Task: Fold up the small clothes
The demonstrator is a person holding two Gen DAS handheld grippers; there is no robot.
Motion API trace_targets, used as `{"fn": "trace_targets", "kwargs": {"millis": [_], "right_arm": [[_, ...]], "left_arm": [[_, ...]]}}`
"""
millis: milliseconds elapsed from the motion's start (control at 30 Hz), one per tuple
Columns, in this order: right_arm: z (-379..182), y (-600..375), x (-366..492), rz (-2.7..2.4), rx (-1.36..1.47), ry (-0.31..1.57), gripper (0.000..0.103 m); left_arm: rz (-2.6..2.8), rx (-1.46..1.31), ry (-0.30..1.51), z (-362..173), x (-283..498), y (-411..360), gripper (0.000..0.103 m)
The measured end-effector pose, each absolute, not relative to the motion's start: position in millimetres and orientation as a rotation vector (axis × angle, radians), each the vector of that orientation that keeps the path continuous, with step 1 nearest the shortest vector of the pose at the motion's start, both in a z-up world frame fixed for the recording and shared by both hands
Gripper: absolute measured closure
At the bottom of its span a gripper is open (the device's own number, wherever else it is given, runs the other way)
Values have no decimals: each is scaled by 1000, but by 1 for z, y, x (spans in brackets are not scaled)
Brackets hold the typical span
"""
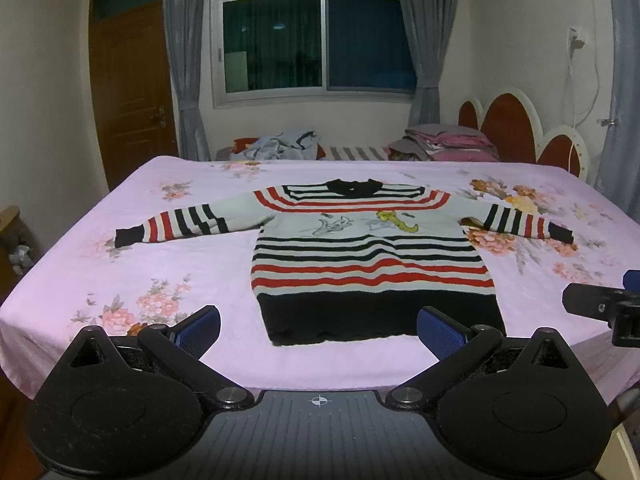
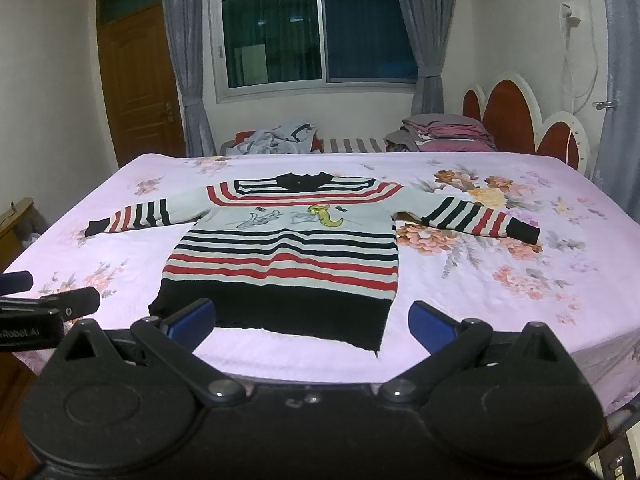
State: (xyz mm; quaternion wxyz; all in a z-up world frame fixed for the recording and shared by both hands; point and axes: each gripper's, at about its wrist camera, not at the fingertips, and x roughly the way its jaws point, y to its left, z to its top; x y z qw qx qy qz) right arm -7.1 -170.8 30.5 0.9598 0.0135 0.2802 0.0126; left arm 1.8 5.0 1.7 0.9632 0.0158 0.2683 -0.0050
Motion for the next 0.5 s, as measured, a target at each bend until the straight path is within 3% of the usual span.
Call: {"fn": "trace_targets", "kwargs": {"millis": [500], "right_arm": [[30, -167, -9, 28, 21, 566, 0]], "left_arm": [[-6, 39, 541, 3, -1, 3, 0]]}}
